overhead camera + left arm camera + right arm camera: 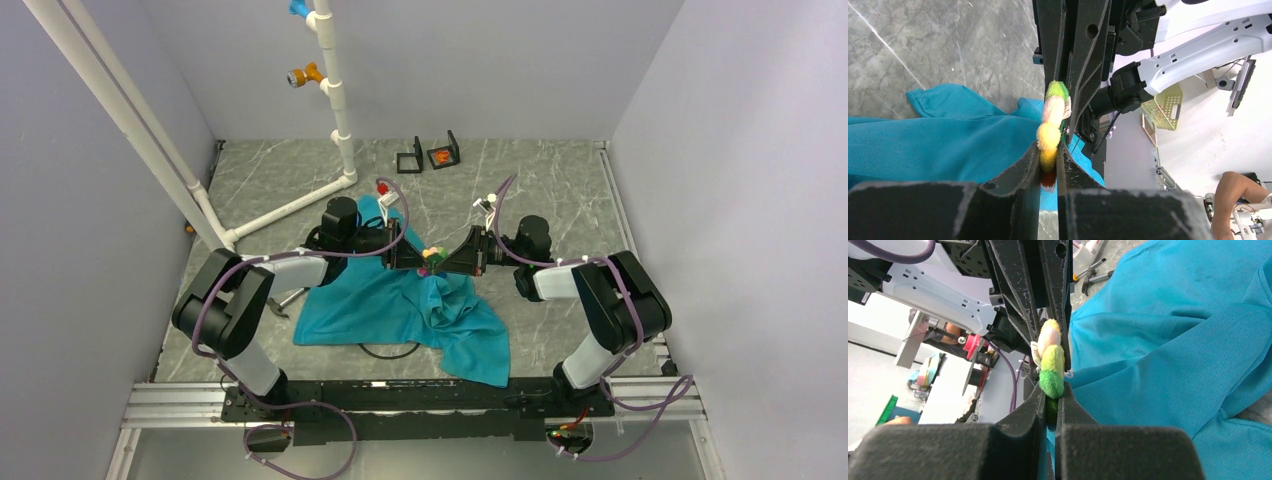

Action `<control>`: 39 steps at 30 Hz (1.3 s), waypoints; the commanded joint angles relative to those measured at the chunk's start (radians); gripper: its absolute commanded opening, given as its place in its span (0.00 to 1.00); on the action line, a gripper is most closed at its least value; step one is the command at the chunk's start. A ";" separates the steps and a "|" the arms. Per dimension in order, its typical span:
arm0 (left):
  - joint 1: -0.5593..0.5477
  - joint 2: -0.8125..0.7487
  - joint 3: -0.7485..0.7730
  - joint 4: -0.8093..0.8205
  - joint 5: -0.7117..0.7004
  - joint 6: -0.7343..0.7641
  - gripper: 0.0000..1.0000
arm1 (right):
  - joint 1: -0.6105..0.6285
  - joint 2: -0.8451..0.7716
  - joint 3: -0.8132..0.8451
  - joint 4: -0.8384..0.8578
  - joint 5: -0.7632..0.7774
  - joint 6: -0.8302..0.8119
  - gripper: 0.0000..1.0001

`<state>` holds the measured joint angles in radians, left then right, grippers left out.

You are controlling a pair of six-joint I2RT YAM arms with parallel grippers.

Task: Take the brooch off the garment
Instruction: Remove the brooch from the clothes.

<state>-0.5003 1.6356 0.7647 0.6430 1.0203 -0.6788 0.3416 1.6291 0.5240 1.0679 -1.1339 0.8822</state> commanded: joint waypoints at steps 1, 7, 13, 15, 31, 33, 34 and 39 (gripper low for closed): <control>-0.022 0.004 0.022 0.033 0.035 0.017 0.12 | 0.003 -0.017 0.022 0.051 -0.001 -0.029 0.00; -0.036 0.007 0.018 0.018 0.038 0.030 0.27 | 0.003 -0.015 0.023 0.046 0.000 -0.030 0.00; -0.039 0.021 0.024 0.020 0.044 0.026 0.16 | 0.004 -0.026 0.022 0.024 0.005 -0.045 0.00; -0.042 0.023 0.027 0.018 0.046 0.027 0.14 | 0.002 -0.028 0.021 0.019 0.006 -0.050 0.00; -0.040 -0.067 0.157 -0.523 -0.242 0.445 0.00 | -0.055 -0.063 0.019 -0.165 -0.016 -0.151 0.54; -0.042 -0.067 0.177 -0.566 -0.288 0.484 0.00 | -0.060 -0.078 0.022 -0.215 -0.021 -0.181 0.58; -0.043 -0.066 0.190 -0.595 -0.317 0.507 0.00 | -0.063 -0.087 0.024 -0.241 -0.022 -0.198 0.60; -0.052 -0.082 0.228 -0.710 -0.446 0.612 0.00 | -0.094 -0.133 0.053 -0.428 -0.018 -0.315 0.69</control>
<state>-0.5430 1.5997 0.9482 0.0628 0.7109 -0.2047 0.2741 1.5505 0.5262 0.7776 -1.1435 0.6949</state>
